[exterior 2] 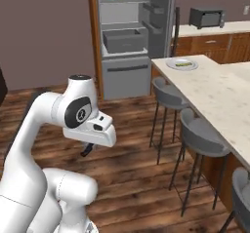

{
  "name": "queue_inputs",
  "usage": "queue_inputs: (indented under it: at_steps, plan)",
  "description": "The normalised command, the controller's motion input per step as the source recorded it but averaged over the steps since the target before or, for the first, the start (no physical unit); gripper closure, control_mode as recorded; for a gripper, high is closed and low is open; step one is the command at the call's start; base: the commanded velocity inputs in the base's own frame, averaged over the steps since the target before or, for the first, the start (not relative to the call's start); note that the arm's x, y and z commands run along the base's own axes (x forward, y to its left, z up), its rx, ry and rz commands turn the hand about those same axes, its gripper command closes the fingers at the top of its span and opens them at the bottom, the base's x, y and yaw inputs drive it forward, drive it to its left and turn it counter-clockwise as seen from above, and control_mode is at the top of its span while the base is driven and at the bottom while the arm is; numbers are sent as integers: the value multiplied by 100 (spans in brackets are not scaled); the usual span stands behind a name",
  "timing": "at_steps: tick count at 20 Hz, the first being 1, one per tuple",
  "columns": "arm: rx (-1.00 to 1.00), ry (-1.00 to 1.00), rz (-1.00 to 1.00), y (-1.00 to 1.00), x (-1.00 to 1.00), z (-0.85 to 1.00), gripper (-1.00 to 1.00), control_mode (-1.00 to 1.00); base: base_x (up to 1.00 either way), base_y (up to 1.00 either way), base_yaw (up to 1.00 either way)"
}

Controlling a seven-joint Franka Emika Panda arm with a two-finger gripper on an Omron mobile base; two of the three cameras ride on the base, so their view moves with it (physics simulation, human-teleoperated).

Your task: Retrieve the butter from the fridge and place it on a plate on the dining table. Then retrieve the butter knife by the fridge and place it near the plate.

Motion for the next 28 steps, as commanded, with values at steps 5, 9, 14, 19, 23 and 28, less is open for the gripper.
queue_inputs:
  at_steps: [5,9,14,19,23,28]
  plan:
    - [0,0,0,0,0,0,100,100,83,84,-60]
    - [0,0,0,0,0,0,100,100,86,83,-60]
    - [0,0,0,0,0,0,100,100,79,78,-62]
    - [0,0,0,0,0,0,100,100,52,89,-57]
    - [0,0,0,0,0,0,100,100,61,80,-53]
    - [0,0,0,0,0,0,100,100,68,74,-49]
